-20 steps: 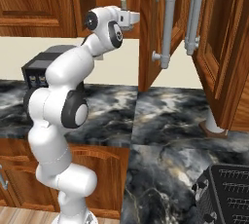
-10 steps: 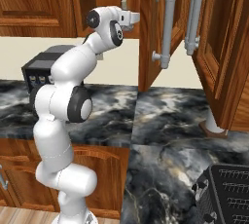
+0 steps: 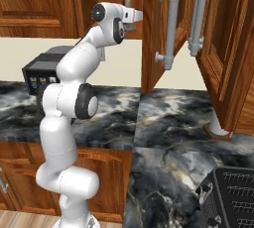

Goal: Pick the candle and candle from the dining table and place them in the open cabinet. Close the cabinet after placing the objects.

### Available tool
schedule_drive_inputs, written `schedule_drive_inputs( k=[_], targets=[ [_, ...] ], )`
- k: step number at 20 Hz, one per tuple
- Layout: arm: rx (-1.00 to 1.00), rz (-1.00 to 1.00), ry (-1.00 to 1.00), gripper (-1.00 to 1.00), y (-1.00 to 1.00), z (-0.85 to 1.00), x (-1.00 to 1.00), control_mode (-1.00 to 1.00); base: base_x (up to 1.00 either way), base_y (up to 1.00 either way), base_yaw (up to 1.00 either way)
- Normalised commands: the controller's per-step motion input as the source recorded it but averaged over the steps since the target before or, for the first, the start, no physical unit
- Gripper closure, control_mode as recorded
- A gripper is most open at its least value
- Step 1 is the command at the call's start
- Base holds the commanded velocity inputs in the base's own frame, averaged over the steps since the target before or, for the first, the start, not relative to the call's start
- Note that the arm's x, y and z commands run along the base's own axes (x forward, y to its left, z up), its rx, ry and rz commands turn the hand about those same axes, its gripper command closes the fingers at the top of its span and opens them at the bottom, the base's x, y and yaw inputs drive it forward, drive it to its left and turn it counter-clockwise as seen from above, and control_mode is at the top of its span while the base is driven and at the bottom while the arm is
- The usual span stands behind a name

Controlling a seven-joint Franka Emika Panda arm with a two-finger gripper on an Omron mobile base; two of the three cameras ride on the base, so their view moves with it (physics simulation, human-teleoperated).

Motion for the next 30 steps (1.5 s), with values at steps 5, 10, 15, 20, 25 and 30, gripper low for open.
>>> schedule_drive_inputs(
  k=[5,10,15,20,25,30],
  targets=[
    [0.01,0.03,0.06,1.00,-0.22,0.00,0.22,-1.00,0.00,0.00,0.00],
    [-0.03,0.10,0.01,1.00,-0.29,-0.01,0.24,-1.00,0.00,0.00,0.00],
    [-0.04,0.14,0.00,1.00,-0.10,-0.10,0.33,-1.00,0.00,0.00,0.00],
    [-0.04,0.15,0.01,-1.00,0.00,-0.16,0.25,-1.00,0.00,0.00,0.00],
    [-0.01,0.10,0.01,-1.00,-0.01,-0.07,0.02,-1.00,0.00,0.00,0.00],
    [0.00,0.08,0.00,-1.00,-0.01,0.00,0.00,-1.00,0.00,0.00,0.00]
  ],
)
